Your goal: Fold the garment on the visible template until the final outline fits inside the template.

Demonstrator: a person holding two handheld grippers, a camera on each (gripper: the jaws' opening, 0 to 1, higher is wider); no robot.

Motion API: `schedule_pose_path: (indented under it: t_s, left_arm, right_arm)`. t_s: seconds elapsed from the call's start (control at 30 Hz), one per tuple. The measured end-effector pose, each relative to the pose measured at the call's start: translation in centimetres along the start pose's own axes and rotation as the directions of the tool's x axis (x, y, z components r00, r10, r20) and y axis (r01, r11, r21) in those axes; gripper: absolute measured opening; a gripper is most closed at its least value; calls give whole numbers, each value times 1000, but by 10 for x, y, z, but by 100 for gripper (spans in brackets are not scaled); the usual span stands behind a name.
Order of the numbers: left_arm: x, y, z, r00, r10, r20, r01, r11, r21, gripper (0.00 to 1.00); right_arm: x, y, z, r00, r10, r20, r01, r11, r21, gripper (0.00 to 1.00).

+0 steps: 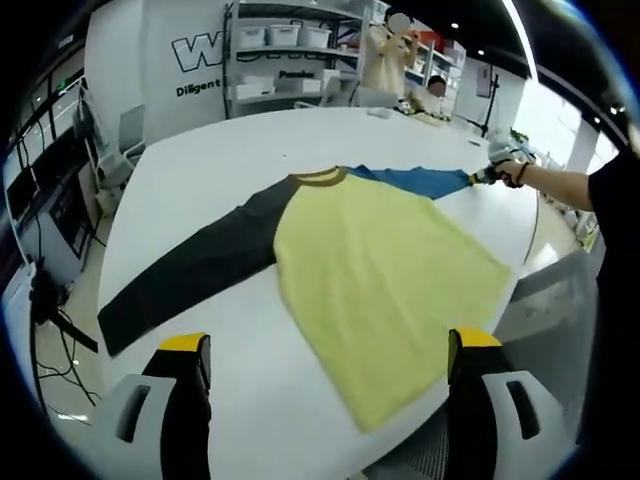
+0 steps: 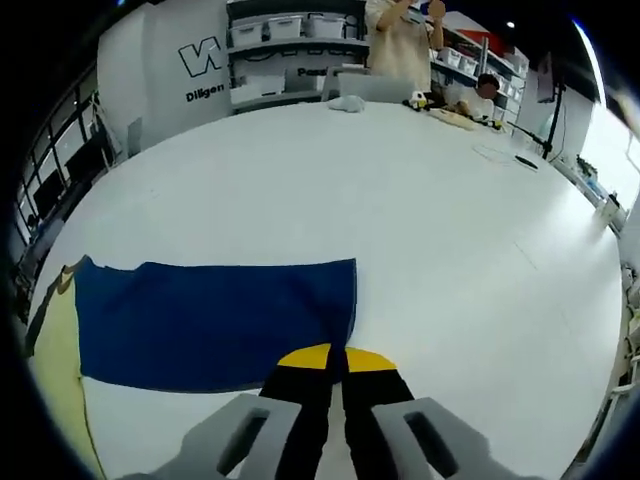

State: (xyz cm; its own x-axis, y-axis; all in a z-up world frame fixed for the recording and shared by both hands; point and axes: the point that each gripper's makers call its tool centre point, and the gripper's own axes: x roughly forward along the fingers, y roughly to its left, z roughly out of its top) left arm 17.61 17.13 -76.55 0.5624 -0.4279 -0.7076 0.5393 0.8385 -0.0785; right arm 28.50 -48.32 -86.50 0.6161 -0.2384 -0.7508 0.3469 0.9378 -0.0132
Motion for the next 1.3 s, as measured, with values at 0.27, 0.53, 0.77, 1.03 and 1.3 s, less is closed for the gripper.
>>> schedule_pose_path:
  t_s: [0.27,0.53,0.77,1.03,1.3]
  left_arm:
    - [-3,-3,0,1000,-13,8,13,1000,10,99]
    - [-8,-4,2,1000,-8,26,7,1000,25,99]
    - [-10,-7,4,999,-8,44,7,1000,30,99]
    - [-13,-16,5,997,-34,62,32,999,24,99]
    - [-22,-14,6,998,-24,64,22,999,42,99]
  right_arm:
    - [-8,-4,-1,1000,-3,-19,3,1000,-9,0]
    - [-21,0,7,1000,-6,-19,6,1000,-18,0]
    - [-32,9,18,1000,-9,-21,9,1000,9,0]
    - [-51,46,38,998,64,13,-64,998,-18,0]
    - [-71,96,58,990,134,41,-127,982,-141,0]
